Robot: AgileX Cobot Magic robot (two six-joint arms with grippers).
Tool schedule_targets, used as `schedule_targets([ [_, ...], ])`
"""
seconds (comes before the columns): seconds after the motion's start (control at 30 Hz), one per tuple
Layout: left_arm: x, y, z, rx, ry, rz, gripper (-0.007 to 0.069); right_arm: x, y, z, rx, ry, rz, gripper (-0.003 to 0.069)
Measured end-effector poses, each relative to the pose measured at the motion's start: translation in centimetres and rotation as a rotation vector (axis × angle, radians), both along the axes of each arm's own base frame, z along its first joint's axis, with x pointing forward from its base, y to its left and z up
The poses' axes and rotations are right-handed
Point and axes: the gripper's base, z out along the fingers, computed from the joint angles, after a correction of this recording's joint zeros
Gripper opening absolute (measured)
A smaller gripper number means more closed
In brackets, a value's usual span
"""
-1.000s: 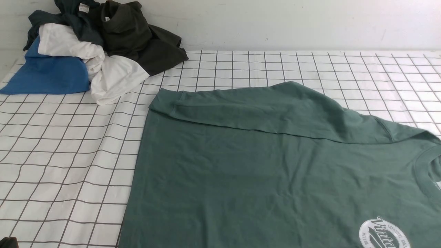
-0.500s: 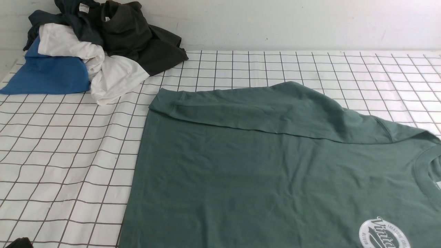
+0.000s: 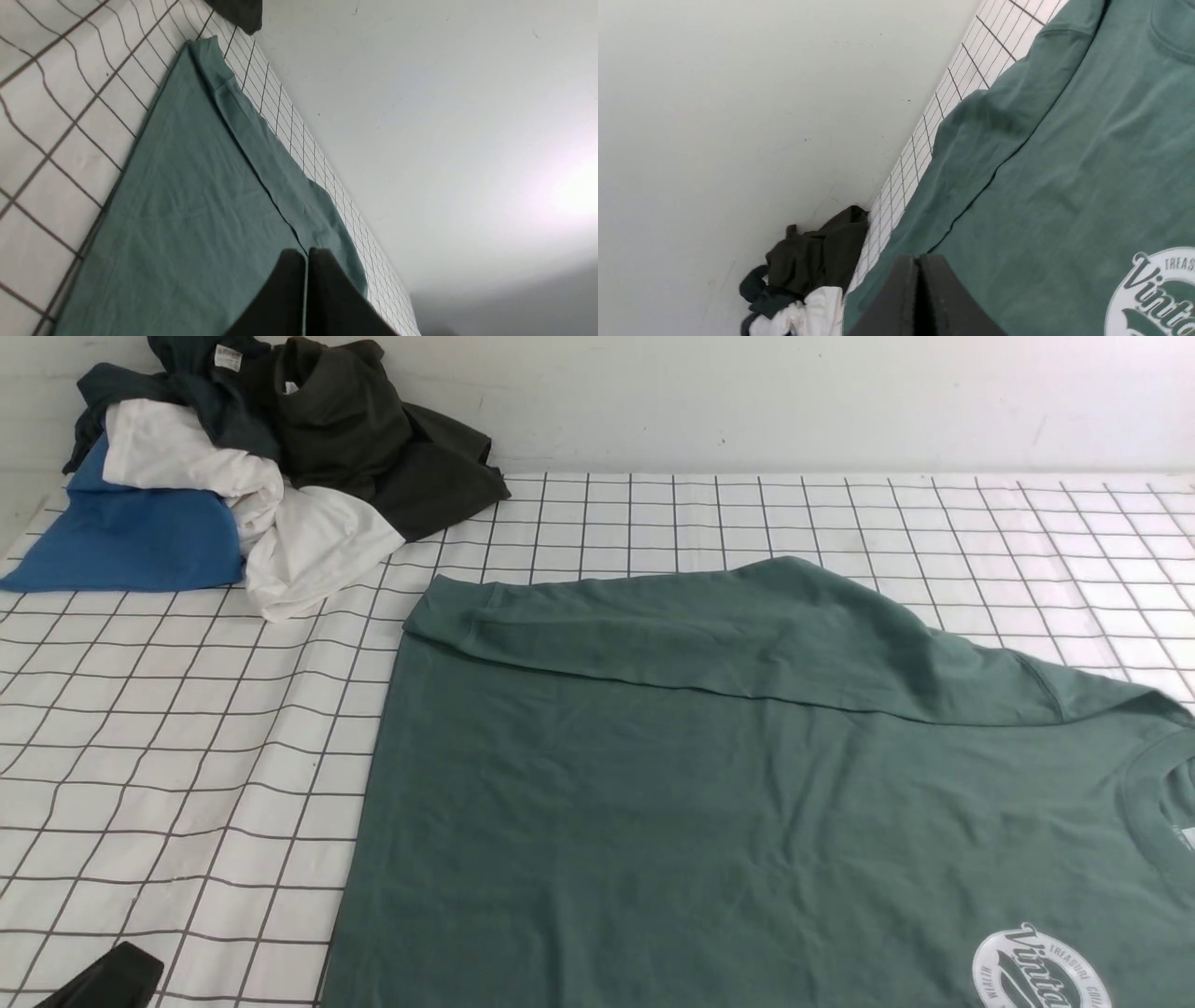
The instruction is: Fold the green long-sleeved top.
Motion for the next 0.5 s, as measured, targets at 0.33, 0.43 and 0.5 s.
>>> schedule_targets([
  [0.33,-1.4,-0.9,9.0,0.667,-0.251,-0.150,-0.0007,-0.3,-0.1,5.6,-0.547,-0.138,0.025,-0.0015],
  [0.43,-0.1,-1.1,11.2,0.892,-0.108,-0.299,-0.0007,0.9,-0.3,9.6,-0.792,-0.116,0.046,-0.0015],
  [0.5,1.6,-0.9,13.0,1.020,0.023,-0.403,-0.0007,2.5,-0.3,12.2,-0.947,-0.049,0.116,-0.0015],
])
